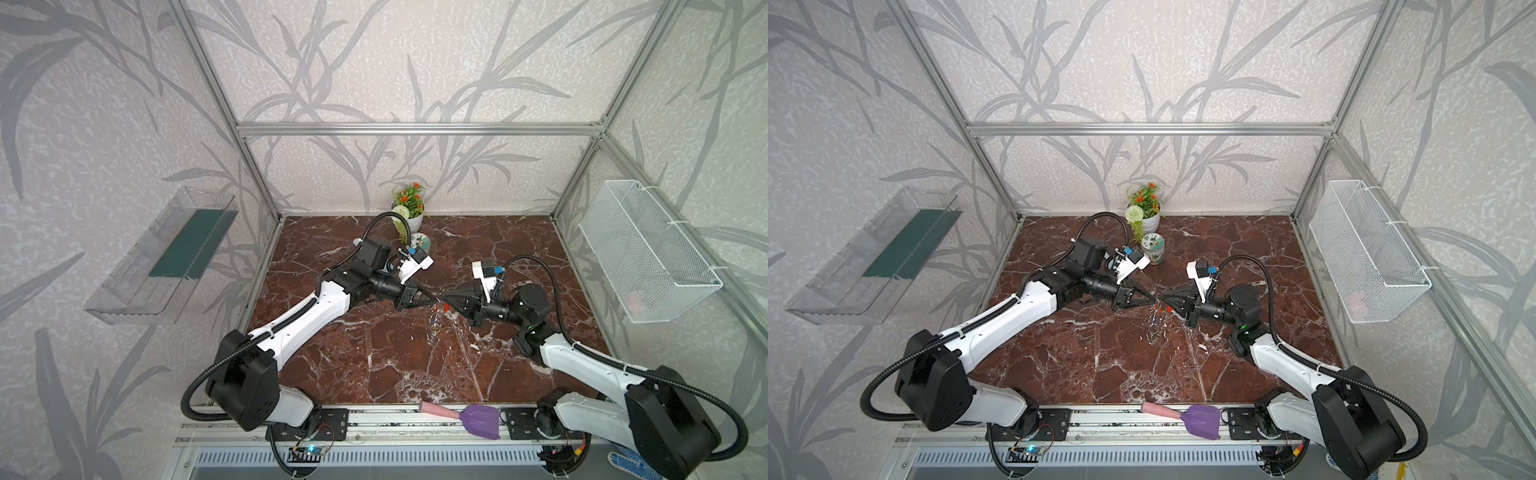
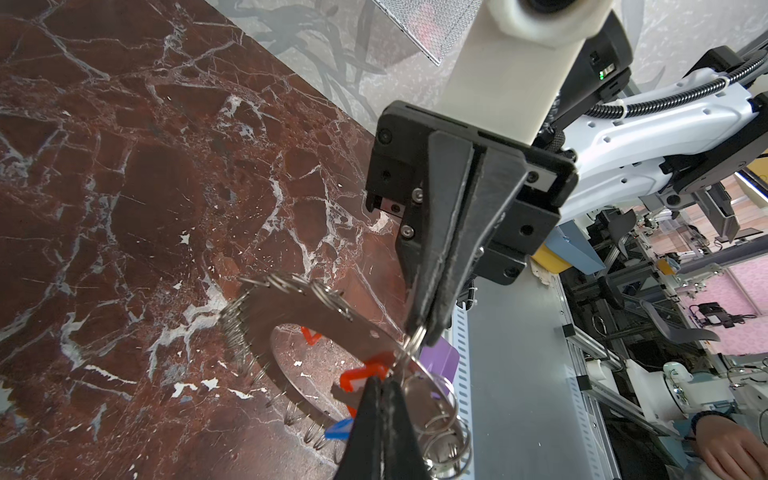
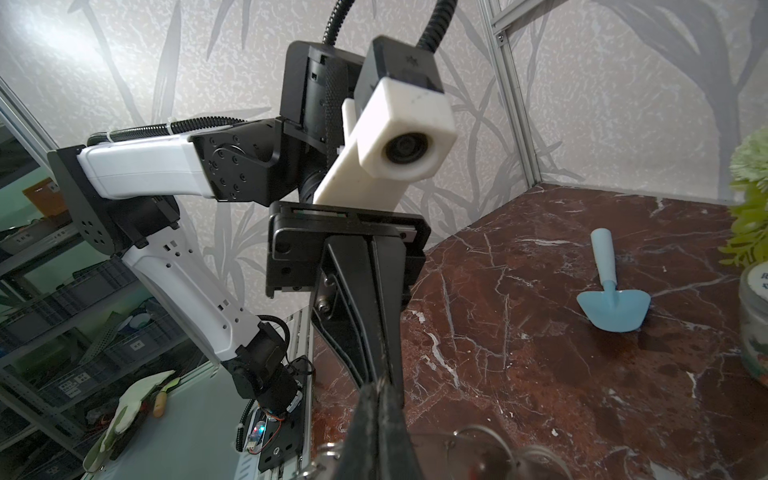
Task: Put the keys on the keyring
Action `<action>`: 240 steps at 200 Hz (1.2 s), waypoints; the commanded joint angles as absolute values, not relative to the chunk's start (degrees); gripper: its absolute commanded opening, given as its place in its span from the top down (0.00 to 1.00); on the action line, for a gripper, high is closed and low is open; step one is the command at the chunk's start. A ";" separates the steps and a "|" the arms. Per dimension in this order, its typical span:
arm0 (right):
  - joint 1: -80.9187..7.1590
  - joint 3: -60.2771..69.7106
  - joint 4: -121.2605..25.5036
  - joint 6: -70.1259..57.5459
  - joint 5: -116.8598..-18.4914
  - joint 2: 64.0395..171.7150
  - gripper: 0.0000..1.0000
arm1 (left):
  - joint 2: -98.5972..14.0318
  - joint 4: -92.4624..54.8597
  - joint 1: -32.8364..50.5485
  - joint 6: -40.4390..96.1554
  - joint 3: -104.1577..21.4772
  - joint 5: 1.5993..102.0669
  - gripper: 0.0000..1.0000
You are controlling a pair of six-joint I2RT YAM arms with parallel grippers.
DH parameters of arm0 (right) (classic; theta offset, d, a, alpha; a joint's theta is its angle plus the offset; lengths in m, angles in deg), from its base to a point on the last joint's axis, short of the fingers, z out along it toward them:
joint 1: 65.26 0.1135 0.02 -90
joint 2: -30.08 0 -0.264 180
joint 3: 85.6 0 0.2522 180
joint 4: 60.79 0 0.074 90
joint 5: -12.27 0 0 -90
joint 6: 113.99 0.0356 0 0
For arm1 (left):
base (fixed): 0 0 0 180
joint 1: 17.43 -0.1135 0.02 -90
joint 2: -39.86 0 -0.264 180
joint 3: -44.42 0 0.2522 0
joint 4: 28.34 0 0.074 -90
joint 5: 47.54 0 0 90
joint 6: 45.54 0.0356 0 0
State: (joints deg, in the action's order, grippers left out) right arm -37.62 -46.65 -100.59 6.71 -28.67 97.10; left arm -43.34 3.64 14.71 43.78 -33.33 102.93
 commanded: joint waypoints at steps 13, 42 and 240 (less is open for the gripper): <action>-36.97 -45.20 -108.39 7.98 -27.99 96.91 1.00 | -46.66 3.78 15.31 42.56 -34.82 103.66 0.99; -36.98 -45.11 -109.08 8.35 -27.98 97.40 1.00 | -47.12 2.16 15.40 41.20 -34.82 103.83 0.90; -37.00 -46.26 -110.05 8.31 -27.74 98.28 1.00 | -30.82 -4.01 7.26 39.55 -24.32 91.13 0.50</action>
State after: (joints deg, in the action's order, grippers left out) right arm -37.17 -46.62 -105.97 7.95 -28.58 98.30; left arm -34.86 0.07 7.58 37.33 -25.06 91.50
